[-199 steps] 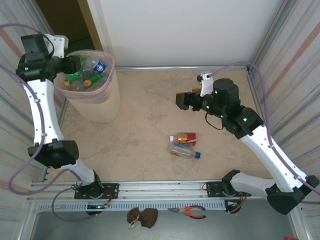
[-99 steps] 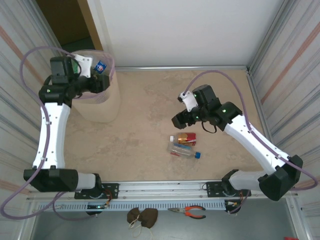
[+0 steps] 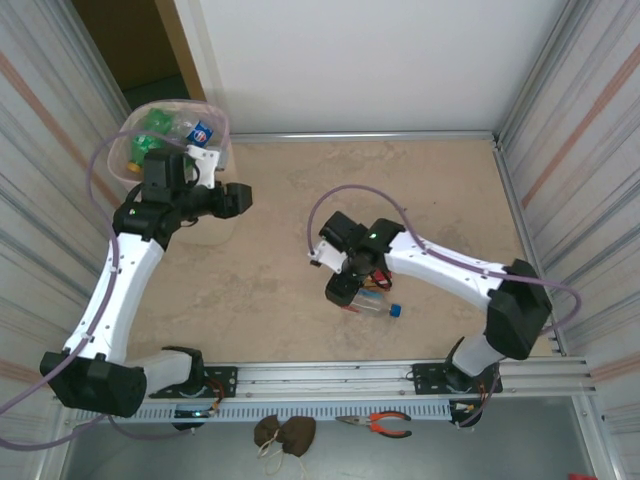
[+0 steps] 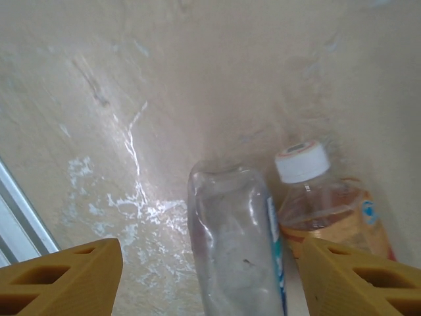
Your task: Put the plastic bottles in the bin
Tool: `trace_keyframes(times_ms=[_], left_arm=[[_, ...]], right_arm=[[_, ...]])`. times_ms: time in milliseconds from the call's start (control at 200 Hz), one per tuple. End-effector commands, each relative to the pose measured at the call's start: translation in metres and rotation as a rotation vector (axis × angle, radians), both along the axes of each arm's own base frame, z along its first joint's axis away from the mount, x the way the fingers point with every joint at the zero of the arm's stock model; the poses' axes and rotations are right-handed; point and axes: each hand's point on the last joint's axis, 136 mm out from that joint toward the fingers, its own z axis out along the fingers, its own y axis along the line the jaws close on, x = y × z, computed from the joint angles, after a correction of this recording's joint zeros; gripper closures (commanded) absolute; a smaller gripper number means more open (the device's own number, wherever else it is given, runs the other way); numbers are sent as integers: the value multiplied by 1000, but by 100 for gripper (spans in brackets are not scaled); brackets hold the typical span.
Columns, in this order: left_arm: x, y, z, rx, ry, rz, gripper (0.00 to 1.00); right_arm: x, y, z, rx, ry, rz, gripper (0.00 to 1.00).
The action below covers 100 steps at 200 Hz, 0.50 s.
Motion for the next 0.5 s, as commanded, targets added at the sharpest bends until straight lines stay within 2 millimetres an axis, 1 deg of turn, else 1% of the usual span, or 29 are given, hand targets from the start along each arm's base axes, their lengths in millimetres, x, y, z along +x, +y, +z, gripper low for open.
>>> trace_keyframes(times_ms=[0,195,376,496], left_arm=[[-8,0,11,-35,-38,13,42],[-17,3,7,-35,-30,24,41],[-19,2,3,-41,-18,27,41],[-19,1,2,-48,-13,25,42]], right_arm=[[1,-9,-15,-131,-16,26,30],[7,-16,-38,-256,-13,26,29],[9,-17,-47,-295,-3,31,28],[4,-13,-50,-285,28,41,32]])
